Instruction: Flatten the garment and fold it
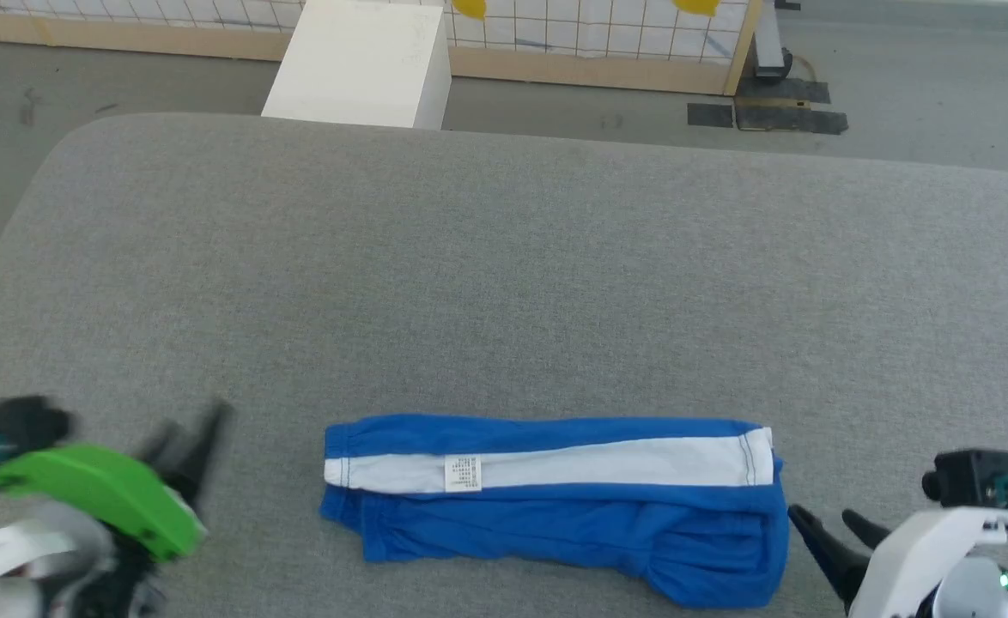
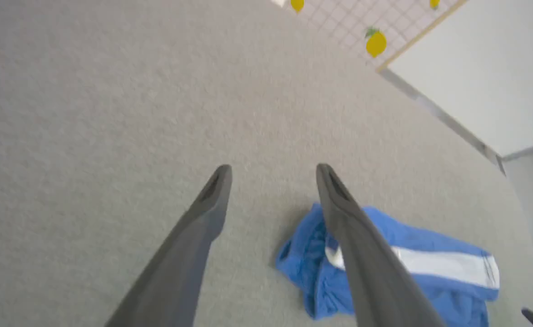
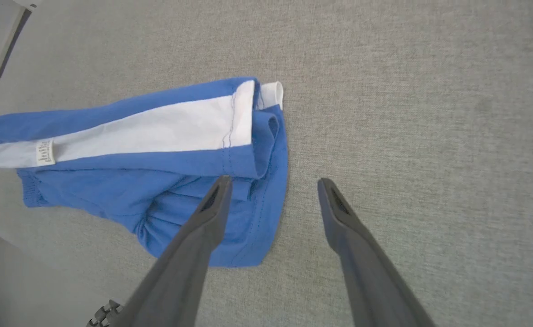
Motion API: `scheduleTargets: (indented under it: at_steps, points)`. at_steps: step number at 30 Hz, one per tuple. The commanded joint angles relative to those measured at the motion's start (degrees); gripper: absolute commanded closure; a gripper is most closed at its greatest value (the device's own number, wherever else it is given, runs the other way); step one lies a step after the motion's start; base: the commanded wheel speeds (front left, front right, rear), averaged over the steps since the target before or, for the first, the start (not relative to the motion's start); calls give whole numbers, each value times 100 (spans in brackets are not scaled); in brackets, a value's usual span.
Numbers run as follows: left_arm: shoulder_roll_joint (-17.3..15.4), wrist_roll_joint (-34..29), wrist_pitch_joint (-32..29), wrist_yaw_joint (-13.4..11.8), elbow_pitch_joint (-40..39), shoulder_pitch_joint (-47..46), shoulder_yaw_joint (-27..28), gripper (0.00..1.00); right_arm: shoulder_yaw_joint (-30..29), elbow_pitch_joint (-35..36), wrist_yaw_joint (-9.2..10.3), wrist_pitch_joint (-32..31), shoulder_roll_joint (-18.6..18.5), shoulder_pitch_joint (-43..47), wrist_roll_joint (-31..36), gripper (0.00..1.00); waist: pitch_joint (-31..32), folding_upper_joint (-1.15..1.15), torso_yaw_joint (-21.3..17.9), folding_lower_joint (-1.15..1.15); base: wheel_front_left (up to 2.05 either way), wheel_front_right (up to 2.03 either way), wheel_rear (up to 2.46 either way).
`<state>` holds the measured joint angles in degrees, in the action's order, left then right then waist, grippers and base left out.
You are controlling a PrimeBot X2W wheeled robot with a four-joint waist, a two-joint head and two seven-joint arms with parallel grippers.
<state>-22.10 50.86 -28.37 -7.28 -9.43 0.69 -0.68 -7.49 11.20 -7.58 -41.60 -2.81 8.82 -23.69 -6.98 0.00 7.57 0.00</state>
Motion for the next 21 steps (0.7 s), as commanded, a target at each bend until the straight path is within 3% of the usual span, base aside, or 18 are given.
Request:
scheduleTargets:
  at_steps: [1, 5, 11, 17, 21]
  points:
    - [37, -105, 441, 50, 4, -65, 193, 0, -46, -11, 9, -105, -7, -207, -78, 0, -18, 0, -3, 0, 0, 0, 0]
    - [130, -709, 1969, 401, 237, -245, 472, 0, -65, -247, 9, -532, -7, -551, 115, 0, -67, 0, 32, 0, 0, 0, 0]
    - [142, -1712, 3867, 904, 688, -415, 334, 0, 52, -728, 9, -1021, -7, -968, 322, 0, -194, 0, 152, 0, 0, 0, 0]
    - [208, -2411, 4322, 1151, 906, -535, 272, 0, 273, -1054, 9, -1353, -7, -1196, 443, 0, -339, 0, 265, 0, 0, 0, 0]
    - [514, -2654, 4334, 1278, 751, -561, 484, 0, 580, -1211, 9, -1373, -7, -1310, 355, 0, -434, 0, 313, 0, 0, 0, 0]
